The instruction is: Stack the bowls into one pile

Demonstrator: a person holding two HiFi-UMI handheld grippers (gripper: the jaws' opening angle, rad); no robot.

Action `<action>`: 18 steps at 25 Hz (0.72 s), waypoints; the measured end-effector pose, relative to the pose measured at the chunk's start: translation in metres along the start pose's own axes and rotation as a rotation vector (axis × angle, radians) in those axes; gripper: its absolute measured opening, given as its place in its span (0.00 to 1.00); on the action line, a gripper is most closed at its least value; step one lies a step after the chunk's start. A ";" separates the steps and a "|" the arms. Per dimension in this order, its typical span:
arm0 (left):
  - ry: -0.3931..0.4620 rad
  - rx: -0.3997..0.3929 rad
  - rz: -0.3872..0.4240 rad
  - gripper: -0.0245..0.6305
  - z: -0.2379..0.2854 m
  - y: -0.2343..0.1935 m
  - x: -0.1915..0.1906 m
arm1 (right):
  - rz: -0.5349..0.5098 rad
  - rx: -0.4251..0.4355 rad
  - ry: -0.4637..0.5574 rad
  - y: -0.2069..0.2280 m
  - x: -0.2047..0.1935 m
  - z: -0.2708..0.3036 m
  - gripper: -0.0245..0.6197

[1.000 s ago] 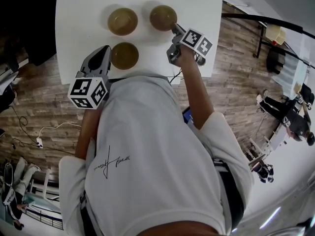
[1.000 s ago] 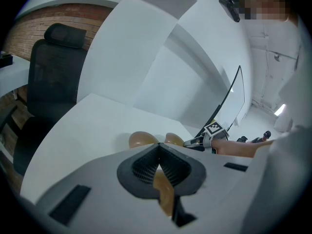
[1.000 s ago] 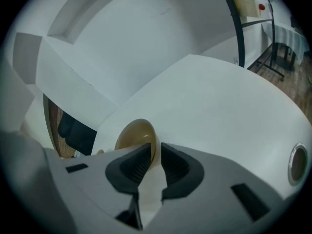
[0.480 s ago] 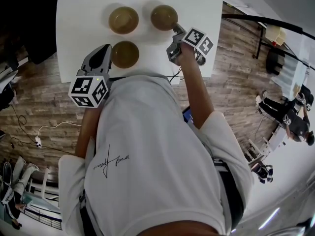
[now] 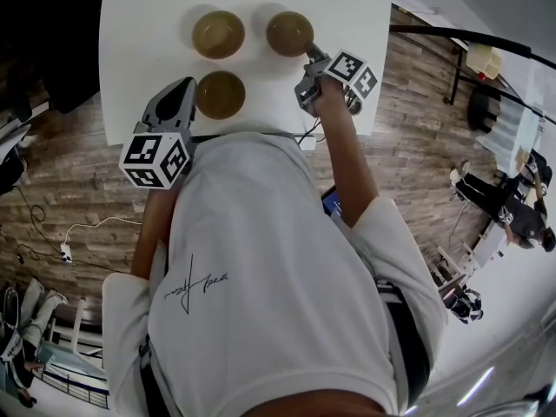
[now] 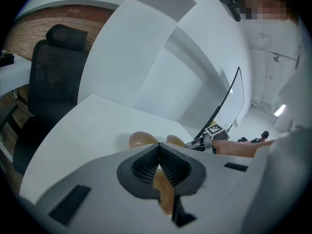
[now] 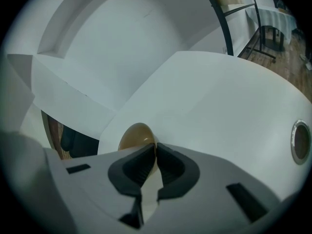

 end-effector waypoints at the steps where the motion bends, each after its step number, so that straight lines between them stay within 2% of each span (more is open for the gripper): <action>1: 0.001 -0.001 -0.002 0.05 0.000 0.000 0.000 | 0.006 0.001 0.000 0.001 -0.001 0.000 0.08; 8: 0.007 0.001 0.031 0.05 0.001 0.007 0.000 | 0.029 0.013 0.002 0.005 0.000 -0.004 0.07; 18: 0.016 -0.005 0.010 0.05 -0.001 0.004 -0.002 | 0.060 0.041 0.008 0.004 -0.004 -0.005 0.08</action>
Point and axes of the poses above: the fingertips, and each gripper's own axes: z forward along the fingers, y to its right, x out of its top, the point moved 9 cm from there along -z, backward along the fingers, and after that the axes turned 9 degrees about x, right-handed, at the moved point
